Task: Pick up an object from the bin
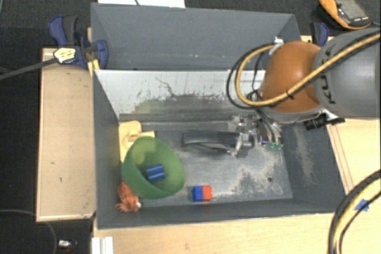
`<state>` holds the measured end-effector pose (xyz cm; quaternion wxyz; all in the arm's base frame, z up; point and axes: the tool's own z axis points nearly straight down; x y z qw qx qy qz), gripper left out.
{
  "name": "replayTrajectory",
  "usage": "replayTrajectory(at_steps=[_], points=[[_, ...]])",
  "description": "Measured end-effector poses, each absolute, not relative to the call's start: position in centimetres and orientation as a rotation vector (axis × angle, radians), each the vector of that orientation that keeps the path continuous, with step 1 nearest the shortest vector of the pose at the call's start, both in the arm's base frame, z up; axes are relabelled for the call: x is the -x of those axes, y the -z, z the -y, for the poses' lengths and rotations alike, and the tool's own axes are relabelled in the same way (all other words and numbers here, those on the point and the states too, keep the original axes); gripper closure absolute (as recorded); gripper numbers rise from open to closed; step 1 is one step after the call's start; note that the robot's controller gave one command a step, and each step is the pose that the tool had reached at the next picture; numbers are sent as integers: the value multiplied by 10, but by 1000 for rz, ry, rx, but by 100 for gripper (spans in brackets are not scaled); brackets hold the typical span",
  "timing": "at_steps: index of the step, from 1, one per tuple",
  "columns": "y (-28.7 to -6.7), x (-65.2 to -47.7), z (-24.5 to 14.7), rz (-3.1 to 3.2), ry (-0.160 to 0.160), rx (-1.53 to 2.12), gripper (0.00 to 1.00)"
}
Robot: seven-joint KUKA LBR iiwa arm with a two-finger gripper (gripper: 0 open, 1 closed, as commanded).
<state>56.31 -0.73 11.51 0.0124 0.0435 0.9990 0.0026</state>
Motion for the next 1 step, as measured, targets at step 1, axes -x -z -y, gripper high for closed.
replayTrajectory(at_steps=[1], points=[[-180, -552, 23, -3131, -3, -176, 100]])
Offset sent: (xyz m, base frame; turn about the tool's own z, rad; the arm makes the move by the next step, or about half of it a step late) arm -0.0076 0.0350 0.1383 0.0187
